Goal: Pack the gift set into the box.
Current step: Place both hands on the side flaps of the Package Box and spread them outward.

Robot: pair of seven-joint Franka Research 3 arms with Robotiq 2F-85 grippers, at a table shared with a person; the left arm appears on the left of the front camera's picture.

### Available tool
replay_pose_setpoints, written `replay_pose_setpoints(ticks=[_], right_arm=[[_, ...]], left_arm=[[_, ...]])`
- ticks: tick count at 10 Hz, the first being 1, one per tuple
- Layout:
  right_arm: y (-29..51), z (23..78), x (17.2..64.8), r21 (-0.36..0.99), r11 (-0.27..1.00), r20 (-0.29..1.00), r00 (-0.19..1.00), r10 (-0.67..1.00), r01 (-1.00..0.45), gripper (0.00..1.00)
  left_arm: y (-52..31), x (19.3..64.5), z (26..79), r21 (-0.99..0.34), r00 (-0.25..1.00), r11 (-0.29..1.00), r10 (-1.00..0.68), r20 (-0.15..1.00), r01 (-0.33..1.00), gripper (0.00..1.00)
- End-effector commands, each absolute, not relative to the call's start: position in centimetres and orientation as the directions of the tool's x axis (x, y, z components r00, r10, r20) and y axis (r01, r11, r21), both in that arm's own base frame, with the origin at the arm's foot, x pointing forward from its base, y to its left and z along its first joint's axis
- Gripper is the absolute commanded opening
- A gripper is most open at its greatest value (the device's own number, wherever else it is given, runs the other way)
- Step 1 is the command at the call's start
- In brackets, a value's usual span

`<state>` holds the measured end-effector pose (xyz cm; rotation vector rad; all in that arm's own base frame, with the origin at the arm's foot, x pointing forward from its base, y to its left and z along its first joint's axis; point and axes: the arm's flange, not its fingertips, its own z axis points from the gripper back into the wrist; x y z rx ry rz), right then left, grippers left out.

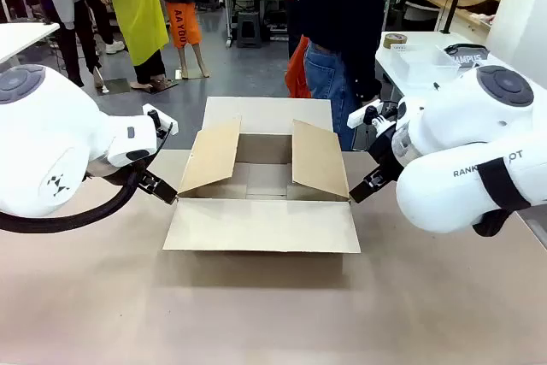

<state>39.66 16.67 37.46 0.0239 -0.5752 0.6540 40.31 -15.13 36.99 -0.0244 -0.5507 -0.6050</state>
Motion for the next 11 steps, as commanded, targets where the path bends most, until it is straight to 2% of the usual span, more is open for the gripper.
replay_pose_setpoints(ticks=[1,11], right_arm=[[16.67,37.46,39.66,-0.156,0.799,0.513,0.644,0.568,-0.581,1.00],[16.67,37.46,39.66,-0.156,0.799,0.513,0.644,0.568,-0.581,1.00]], left_arm=[[-15.14,40.31,37.00,0.136,0.683,0.827,-0.533,0.499,0.546,1.00],[-15.14,40.31,37.00,0.136,0.683,0.827,-0.533,0.499,0.546,1.00]])
